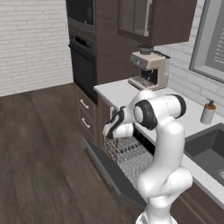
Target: Pick up the cup and bowl from the counter, place them in the dishwasher, and close the dishwasher door.
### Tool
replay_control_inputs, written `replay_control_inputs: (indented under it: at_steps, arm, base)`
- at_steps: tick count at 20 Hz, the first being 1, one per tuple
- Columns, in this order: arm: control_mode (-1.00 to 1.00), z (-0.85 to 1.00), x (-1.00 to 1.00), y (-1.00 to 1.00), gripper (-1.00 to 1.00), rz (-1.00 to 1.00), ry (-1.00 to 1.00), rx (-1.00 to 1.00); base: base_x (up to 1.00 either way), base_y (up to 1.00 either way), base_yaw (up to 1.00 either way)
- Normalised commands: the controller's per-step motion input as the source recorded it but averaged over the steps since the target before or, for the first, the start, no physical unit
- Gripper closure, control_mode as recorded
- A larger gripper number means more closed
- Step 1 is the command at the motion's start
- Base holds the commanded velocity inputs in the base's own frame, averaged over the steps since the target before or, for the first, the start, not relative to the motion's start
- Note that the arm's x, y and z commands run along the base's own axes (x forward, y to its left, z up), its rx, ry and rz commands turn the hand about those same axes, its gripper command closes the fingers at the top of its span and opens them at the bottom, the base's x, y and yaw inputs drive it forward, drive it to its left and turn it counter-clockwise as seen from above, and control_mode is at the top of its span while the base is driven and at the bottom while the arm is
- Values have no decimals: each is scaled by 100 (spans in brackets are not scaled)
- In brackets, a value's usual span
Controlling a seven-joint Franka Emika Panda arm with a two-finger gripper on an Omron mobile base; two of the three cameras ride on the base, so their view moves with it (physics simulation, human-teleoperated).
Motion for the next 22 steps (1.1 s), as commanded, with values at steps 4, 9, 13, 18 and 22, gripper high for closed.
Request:
replay_control_inputs:
  at_steps: [4, 9, 13, 18, 22]
  arm:
    - [-100, -31, 23, 0, 100, 11, -3, 0]
    - [-100, -41, 33, 0, 100, 2, 1, -10]
    - [-100, -36, 37, -19, 100, 0, 0, -7]
    - [-100, -55, 32, -1, 100, 0, 0, -13]
    - [-100, -66, 24, 0, 100, 0, 0, -15]
  base:
    - [0, 0, 0]
    - [0, 0, 0]
    - [0, 0, 0]
    - [0, 0, 0]
    - [0, 0, 0]
